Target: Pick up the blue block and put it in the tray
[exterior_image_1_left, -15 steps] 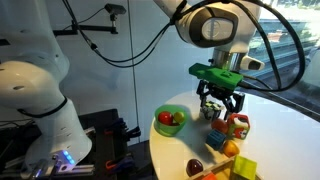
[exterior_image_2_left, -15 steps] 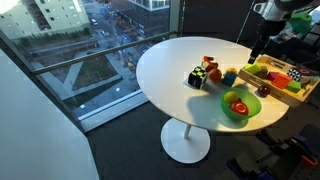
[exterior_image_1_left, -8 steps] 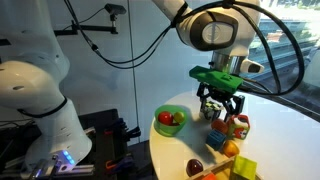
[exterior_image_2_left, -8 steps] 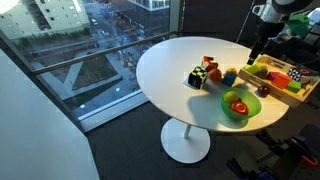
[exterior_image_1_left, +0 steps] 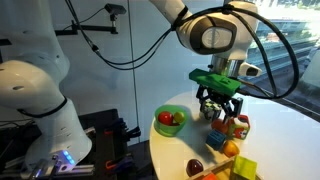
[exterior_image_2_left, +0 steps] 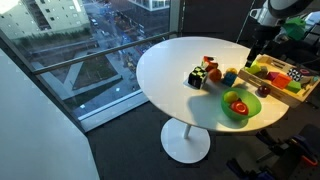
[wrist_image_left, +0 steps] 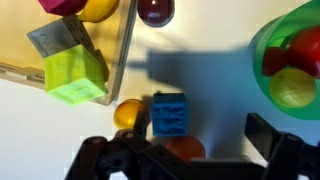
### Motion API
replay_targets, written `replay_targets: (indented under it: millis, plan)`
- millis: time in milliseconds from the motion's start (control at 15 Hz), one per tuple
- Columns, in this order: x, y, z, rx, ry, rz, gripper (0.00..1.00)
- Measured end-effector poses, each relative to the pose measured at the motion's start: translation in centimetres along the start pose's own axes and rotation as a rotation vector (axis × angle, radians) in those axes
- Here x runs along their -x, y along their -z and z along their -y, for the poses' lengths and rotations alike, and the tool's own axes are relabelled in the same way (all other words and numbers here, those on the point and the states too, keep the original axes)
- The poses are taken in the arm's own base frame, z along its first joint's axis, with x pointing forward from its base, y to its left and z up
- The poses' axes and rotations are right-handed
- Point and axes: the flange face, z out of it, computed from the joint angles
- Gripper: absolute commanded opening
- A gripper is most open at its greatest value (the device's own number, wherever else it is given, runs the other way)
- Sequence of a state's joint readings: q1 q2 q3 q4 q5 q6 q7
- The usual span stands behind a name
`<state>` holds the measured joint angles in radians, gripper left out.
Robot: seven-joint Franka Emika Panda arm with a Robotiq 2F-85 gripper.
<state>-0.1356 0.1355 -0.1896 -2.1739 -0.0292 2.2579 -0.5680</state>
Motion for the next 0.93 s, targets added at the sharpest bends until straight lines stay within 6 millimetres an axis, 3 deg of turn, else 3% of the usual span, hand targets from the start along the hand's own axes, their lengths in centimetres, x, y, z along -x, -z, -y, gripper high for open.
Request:
replay_targets:
  millis: [667,933]
  plan:
    - [-2.4,-7.0,0.1,0.022,-0.013,-0.043,1.0]
    - [-3.1,-8.7,0.4,0.011,-0.022,-0.069,1.0]
